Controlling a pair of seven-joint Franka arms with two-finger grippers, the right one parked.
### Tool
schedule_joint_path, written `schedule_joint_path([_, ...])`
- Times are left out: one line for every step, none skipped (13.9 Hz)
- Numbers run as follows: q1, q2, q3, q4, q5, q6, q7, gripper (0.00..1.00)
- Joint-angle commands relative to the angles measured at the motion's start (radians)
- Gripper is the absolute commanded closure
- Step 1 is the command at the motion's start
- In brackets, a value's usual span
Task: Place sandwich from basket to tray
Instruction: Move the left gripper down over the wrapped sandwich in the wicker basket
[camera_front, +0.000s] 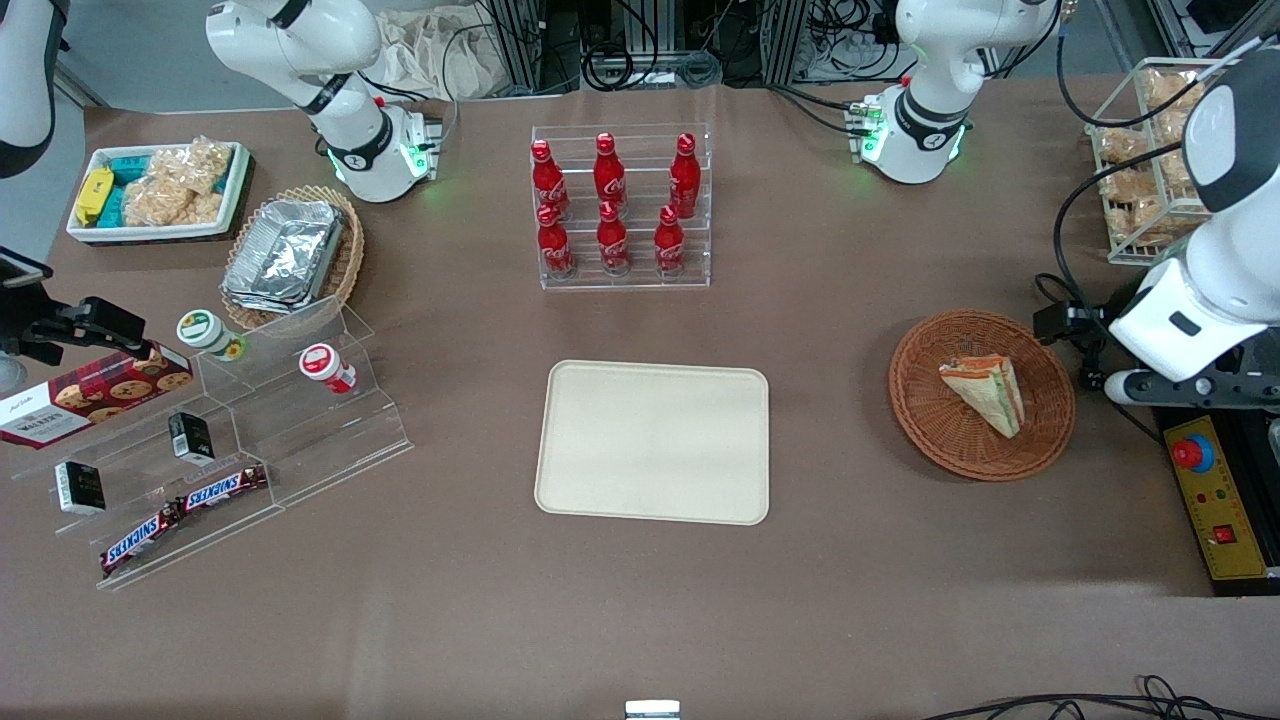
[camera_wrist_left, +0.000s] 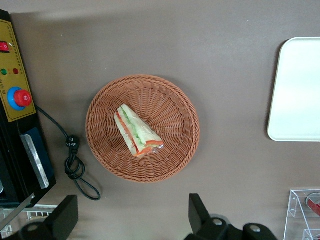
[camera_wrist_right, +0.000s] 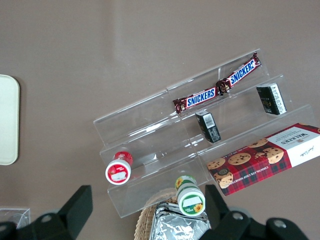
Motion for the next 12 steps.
schedule_joint_path([-0.01,0.012,0.015,0.032,-0.009,-0.015,0.015,0.01])
schedule_joint_path([-0.012,0.015,0.015,0.035,-0.008,-0.013,0.01,0.01])
schedule_joint_path([-0.01,0.03,0.015,0.041,-0.009,-0.013,0.013,0.01])
schedule_joint_path([-0.01,0.036,0.015,0.042,-0.011,-0.013,0.004,0.01])
schedule_joint_path([-0.01,0.036,0.016,0.035,-0.011,-0.015,-0.002,0.01])
schedule_joint_path([-0.01,0.038,0.016,0.023,-0.011,-0.013,-0.013,0.01])
schedule_joint_path([-0.003,0.039,0.018,-0.003,-0.012,-0.003,-0.066,0.01])
schedule_joint_path([0.009,0.045,0.016,-0.023,-0.014,0.016,-0.149,0.02])
schedule_joint_path([0.02,0.049,0.016,-0.052,-0.021,0.037,-0.239,0.02])
schedule_joint_path([0.02,0.043,0.016,-0.101,-0.032,0.065,-0.33,0.04])
schedule_joint_path([0.034,0.03,0.018,-0.166,-0.046,0.138,-0.403,0.05])
schedule_joint_path([0.051,0.009,0.018,-0.243,-0.047,0.23,-0.454,0.06])
